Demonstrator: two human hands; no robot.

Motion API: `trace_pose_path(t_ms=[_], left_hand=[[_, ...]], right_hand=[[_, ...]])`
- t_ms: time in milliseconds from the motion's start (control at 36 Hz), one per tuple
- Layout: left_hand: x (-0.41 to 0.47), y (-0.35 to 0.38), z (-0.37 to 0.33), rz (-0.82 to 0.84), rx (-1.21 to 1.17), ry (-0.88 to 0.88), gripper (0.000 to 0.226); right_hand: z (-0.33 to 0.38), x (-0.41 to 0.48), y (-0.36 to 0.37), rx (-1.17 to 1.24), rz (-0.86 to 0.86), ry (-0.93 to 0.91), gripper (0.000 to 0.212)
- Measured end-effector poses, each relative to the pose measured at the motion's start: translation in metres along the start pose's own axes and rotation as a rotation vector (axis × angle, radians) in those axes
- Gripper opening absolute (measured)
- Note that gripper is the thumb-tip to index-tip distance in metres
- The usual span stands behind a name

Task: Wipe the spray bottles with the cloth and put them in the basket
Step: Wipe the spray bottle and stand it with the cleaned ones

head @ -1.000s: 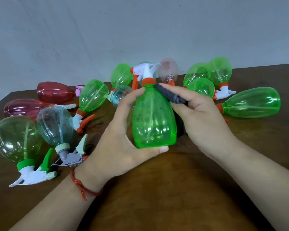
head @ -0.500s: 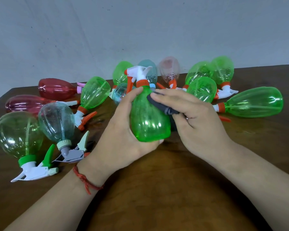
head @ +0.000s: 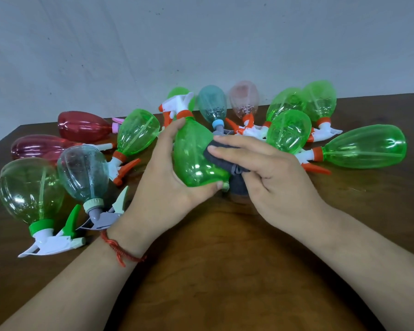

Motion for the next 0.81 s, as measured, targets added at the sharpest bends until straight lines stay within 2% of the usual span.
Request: trace_pose_path(t_ms=[194,361,500,667,806], left_hand=[[-0.008,0.023,-0.013,0.201,0.165,0.189,0.113],[-0.009,0.023,-0.013,0.235,0.174,0.202,0.114],[-0.007,0.02,-0.006,0.192,0.106,0.113,0.115],[-0.002,0.008,0.0,0.03,0.035,0.002,0.106],[0.002,-0.001,0.009,-0.075,-0.041,-0.093,0.109]], right_hand=[[-0.018,0.005,-0.009,0.07,-0.102,0.15,0.06],[-0.023,0.004,-0.007,0.124,-0.128,0.221,0.053],[-0.021,0.004,-0.006,0.099,-0.108,0.171,0.057],[-0.011,0.001,0.0,0.047,-0.02,0.062,0.064],[-0.004,0.001,0.002,0.009,0.022,0.006,0.064]])
Point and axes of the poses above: each hand's wrist, its own x-axis towards the middle knuckle, its own y-axis out of the palm, z = x × y, the point moved 6 cm from there along x, towards the middle knuckle, and after that the axes turned 5 degrees about -x, right-handed, at the moved point
